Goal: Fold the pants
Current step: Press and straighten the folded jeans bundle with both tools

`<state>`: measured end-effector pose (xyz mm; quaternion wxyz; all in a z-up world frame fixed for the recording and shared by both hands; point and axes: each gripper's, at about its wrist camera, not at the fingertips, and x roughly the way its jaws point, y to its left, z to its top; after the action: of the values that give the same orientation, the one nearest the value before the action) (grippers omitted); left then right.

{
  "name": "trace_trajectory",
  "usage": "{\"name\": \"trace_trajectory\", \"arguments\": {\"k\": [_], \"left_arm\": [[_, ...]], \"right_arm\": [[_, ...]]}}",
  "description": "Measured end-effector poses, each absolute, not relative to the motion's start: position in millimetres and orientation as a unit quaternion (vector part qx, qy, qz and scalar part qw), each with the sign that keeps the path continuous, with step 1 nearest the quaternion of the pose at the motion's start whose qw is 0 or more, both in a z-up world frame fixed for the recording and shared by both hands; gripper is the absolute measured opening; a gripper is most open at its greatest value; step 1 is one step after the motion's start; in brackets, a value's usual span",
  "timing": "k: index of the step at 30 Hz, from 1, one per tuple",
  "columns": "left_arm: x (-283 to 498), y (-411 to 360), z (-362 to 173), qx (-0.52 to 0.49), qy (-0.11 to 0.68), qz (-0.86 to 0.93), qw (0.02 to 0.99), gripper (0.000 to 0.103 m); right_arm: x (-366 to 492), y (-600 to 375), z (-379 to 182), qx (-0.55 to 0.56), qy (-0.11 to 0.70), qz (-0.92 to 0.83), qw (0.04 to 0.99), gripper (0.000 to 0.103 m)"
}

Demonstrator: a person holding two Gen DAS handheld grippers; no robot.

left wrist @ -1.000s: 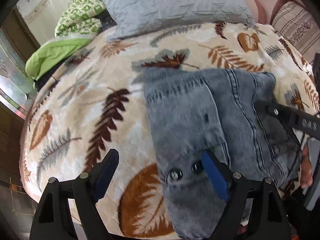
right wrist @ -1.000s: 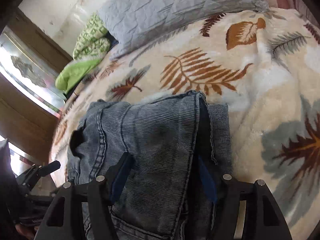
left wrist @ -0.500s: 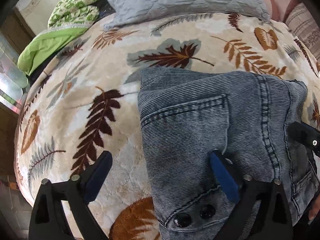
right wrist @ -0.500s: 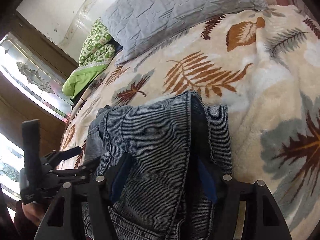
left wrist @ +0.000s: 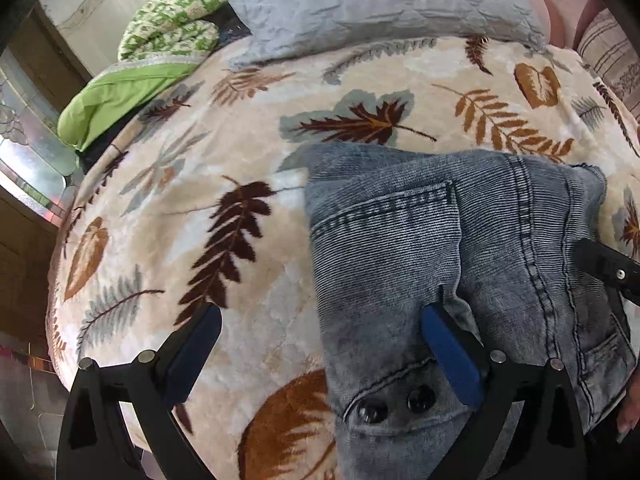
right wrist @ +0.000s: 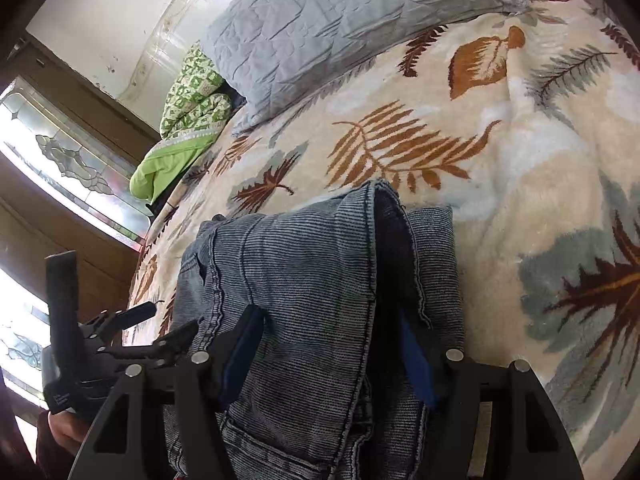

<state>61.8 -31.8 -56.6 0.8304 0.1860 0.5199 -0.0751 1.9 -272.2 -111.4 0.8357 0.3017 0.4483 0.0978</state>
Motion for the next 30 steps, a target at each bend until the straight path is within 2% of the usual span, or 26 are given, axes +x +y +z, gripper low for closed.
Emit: {"name": "trace_trajectory", "arguments": {"k": [6,11,16,26,30], "left_arm": [[32,-33,-38,0.163,0.522,-0.115,0.829,0.101],[26,-41,-70,0.167,0.563,-0.131,0.799,0.102],[34,-27,-74,0.112,0.589,-0.133,0.789,0.103],[19,-22,-31,0.114,0.545,-0.133,0.820,0.102],[17,-22,-37,0.133,0.549,-0.124,0.815,0.102]], "right_arm": [[0,-274,-110,0.308,0.451,0.097,0.832,0.070],[-3,-279,-110,0.324,0.452,0.099,0.825,0.070],[-7,-281,-109,0.331,0.452,0.099,0.822,0.069],[-24,-280,-96,0.318,0.448,0.093,0.830,0.069],[-30,-277,-90,0.300,0.445,0.089,0.839,0.069]]}}
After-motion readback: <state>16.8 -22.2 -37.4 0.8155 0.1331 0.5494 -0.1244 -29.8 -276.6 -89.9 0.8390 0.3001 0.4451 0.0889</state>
